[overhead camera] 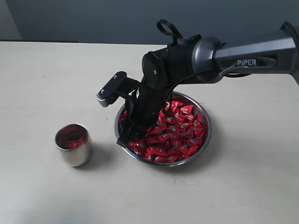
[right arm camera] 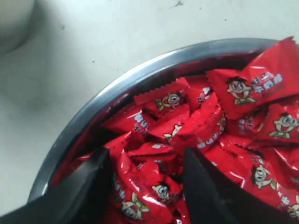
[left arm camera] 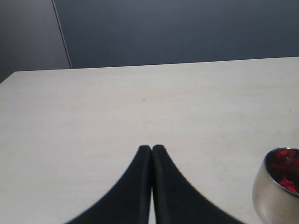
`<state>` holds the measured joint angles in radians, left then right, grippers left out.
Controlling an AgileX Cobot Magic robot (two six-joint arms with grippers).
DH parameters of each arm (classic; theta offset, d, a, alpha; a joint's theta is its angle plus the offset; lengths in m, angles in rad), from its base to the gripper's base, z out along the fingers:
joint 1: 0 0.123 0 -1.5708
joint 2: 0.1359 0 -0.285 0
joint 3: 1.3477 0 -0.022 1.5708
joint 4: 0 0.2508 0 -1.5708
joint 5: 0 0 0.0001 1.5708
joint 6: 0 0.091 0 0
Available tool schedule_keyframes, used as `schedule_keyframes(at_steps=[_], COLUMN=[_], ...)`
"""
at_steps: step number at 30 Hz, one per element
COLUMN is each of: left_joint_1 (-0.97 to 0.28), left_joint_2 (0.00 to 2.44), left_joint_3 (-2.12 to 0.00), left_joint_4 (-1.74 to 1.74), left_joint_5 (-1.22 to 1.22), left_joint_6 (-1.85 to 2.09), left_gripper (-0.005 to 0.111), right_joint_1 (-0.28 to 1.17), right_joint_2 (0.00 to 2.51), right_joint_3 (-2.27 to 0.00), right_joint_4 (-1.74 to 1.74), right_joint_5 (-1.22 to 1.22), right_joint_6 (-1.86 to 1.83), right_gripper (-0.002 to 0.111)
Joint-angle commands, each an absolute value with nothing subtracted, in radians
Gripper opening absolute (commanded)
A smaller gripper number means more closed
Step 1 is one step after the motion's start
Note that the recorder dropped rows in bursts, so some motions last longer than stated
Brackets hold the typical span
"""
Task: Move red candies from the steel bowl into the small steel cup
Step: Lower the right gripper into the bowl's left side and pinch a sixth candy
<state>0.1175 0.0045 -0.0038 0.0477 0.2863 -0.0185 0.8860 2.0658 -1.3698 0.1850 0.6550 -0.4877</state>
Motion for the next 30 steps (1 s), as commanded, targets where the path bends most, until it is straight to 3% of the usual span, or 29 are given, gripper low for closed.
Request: schedule_keyframes(at_steps=[1,30], left_joint_1=[0.118,0.118], left_joint_2=[0.000,0.000], left_joint_3=[0.000,0.000], left_joint_4=[0.045,0.045], left_joint_5=[0.285,0.285], left_joint_6=[-0.020,-0.020], left_gripper=[0.000,0.000], right_joint_1=[0.886,0.915], right_joint_2=[2.061,2.056], right_joint_3=[-1.374,-1.421], right_joint_4=[0.176,0.142], right_joint_5=[0.658,0.778], right_joint_6=[-0.476,-0.309], right_gripper=[0.047,0.047])
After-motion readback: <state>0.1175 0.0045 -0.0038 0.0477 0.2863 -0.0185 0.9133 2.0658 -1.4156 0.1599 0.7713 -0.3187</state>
